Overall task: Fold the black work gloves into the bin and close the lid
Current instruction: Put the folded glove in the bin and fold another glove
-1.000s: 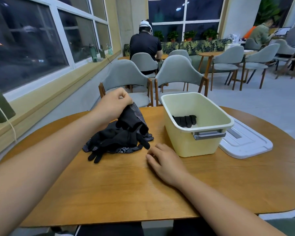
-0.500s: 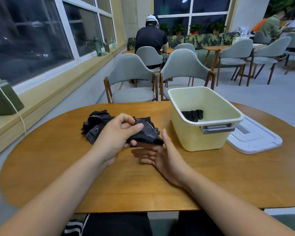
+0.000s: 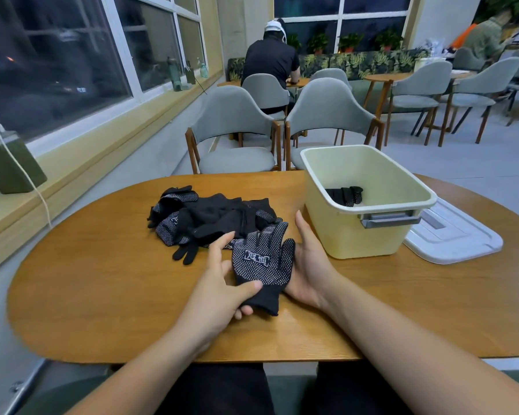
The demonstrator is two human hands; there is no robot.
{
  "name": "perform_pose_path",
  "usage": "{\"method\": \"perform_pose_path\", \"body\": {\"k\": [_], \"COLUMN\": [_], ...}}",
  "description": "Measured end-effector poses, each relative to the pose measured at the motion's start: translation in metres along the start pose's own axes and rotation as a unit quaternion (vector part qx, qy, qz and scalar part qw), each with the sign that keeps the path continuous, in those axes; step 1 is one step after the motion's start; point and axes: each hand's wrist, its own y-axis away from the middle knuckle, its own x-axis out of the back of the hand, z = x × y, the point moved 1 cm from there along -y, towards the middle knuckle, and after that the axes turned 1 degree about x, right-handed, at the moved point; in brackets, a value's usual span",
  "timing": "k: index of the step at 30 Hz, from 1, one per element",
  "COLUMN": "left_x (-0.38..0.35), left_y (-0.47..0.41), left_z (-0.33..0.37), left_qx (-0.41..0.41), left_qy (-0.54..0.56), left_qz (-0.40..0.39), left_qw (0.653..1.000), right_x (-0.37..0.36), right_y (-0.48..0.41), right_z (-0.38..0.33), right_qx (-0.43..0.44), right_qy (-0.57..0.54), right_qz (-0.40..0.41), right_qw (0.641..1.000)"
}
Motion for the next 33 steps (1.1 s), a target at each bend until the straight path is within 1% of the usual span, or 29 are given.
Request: {"method": "perform_pose_path", "body": {"k": [6, 11, 12, 15, 17, 21, 24, 26, 27, 28, 30, 33], "left_x": [0.001, 0.007, 0.01, 0.016, 0.018, 0.022, 0.023, 0.023, 0.023, 0.023, 0.024, 0.023], "left_y": [0.005, 0.004, 0.004, 0.004, 0.003, 0.003, 0.006, 0.009, 0.01, 0.011, 0.011, 0.011], "left_z": [-0.009, -0.022, -0.022, -0.02, -0.02, -0.023, -0.024, -0.023, -0.022, -0.022, -0.024, -0.032], "left_qx": [-0.012, -0.056, -0.067, -0.099, -0.101, -0.111, -0.131, -0.141, -0.145, -0.147, -0.138, -0.141], "left_qy": [-0.155, -0.224, -0.251, -0.369, -0.404, -0.425, -0.461, -0.486, -0.495, -0.501, -0.51, -0.517], "left_qz": [-0.026, -0.047, -0.045, -0.045, -0.05, -0.04, -0.02, -0.014, -0.016, -0.022, -0.047, -0.058], "left_qw": [0.987, 0.972, 0.965, 0.923, 0.908, 0.898, 0.878, 0.862, 0.857, 0.852, 0.848, 0.842], "right_x": [0.003, 0.004, 0.004, 0.005, 0.007, 0.008, 0.003, -0.003, -0.004, -0.003, 0.0, 0.006], "right_y": [-0.002, -0.003, -0.004, -0.008, -0.012, -0.017, -0.015, -0.009, -0.004, 0.0, 0.008, 0.019], "right_z": [0.0, -0.002, -0.002, -0.004, -0.005, -0.009, -0.016, -0.02, -0.021, -0.021, -0.018, -0.007], "right_qx": [-0.012, -0.027, -0.028, -0.029, -0.02, 0.025, 0.057, 0.083, 0.098, 0.116, 0.147, 0.144], "right_qy": [0.025, 0.047, 0.05, 0.07, 0.097, 0.186, 0.262, 0.325, 0.366, 0.42, 0.528, 0.647], "right_qz": [0.017, 0.03, 0.025, 0.033, 0.06, 0.141, 0.15, 0.147, 0.147, 0.148, 0.141, 0.071], "right_qw": [0.999, 0.998, 0.998, 0.997, 0.993, 0.972, 0.952, 0.931, 0.913, 0.888, 0.824, 0.745]}}
